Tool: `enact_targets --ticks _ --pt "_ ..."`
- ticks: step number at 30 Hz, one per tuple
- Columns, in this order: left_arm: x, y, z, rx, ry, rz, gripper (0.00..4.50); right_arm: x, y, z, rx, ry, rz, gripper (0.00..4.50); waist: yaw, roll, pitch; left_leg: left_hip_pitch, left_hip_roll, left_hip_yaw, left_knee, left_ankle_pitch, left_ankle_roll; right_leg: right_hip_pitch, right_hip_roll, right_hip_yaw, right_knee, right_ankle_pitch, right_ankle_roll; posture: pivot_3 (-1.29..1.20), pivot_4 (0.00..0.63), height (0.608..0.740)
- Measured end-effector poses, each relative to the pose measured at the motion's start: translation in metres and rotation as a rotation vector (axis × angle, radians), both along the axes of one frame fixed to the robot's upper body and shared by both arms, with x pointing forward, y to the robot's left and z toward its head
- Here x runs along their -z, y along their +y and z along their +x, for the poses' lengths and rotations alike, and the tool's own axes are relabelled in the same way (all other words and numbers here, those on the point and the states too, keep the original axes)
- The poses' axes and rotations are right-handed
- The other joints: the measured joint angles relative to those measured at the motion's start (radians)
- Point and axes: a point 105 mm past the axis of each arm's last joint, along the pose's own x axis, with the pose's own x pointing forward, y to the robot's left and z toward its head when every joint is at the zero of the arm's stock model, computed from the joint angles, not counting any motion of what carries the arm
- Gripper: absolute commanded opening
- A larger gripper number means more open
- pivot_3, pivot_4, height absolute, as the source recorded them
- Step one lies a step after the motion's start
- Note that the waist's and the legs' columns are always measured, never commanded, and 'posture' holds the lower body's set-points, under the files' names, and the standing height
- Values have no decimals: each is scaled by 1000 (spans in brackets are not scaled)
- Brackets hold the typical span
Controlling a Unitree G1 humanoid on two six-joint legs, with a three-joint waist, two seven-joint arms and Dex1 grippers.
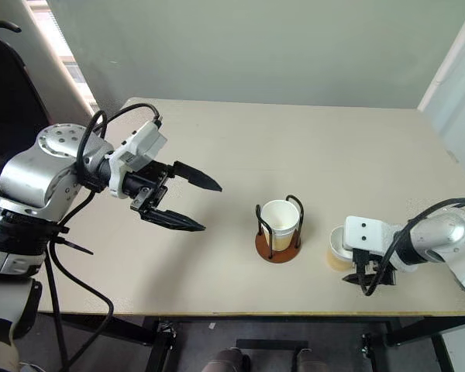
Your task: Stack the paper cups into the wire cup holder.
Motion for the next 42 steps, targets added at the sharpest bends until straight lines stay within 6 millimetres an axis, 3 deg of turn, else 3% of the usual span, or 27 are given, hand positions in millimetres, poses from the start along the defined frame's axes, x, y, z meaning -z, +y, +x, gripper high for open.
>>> enact_targets --ticks 2,9,12,15,18,22,24,27,32,42 --pt "0 0 0 3 -16 7 4500 2 -1 4 -4 0 -13 2743 0 0 0 0 0 0 0 0 0 0 0 0 0 0 -1 0 150 740" --pt "10 5 5 -2 -62 52 4500 2 0 9 -32 3 -34 189 -4 0 0 0 0 0 -3 0 0 -1 0 0 0 0 -2 0 150 740" --pt "9 6 6 -1 -77 50 4500 -7 1 5 -37 34 0 56 -3 0 0 0 0 0 -5 0 -1 -2 0 0 0 0 -3 0 150 740" --pt "9 11 5 -10 -92 63 4500 -29 -9 2 4 32 30 56 -3 0 0 -1 0 0 -7 1 -3 -4 0 0 -1 -2 -5 0 150 740" --pt "14 17 5 -25 -77 67 4500 -70 -17 10 42 -55 60 56 -4 0 0 -1 0 0 -9 1 -4 -6 0 0 0 -3 -6 0 150 740" --pt "16 16 5 -24 -69 57 4500 -150 13 14 -56 -277 196 56 -14 1 0 -1 1 -1 -11 1 -4 -9 2 0 3 -4 -8 0 150 740" --pt "17 16 6 -24 -67 54 4500 -170 35 9 -142 -315 242 56 -18 0 0 -1 2 -2 -11 1 -4 -9 3 -1 4 -5 -10 0 150 740" --pt "17 13 6 -11 -74 49 4500 -167 67 6 -260 -273 252 56 -22 0 0 -1 2 -2 -11 2 -5 -11 3 -2 7 -6 -12 0 150 740" --pt "18 13 7 -10 -78 50 4500 -134 106 5 -398 -159 221 56 -19 0 0 -2 2 -3 -11 2 -6 -12 2 -2 9 -7 -13 0 150 740" --pt "17 16 6 -18 -82 59 4500 -100 108 22 -419 -144 120 56 -20 0 0 -3 2 -3 -11 2 -7 -13 1 -3 10 -7 -14 0 150 740"
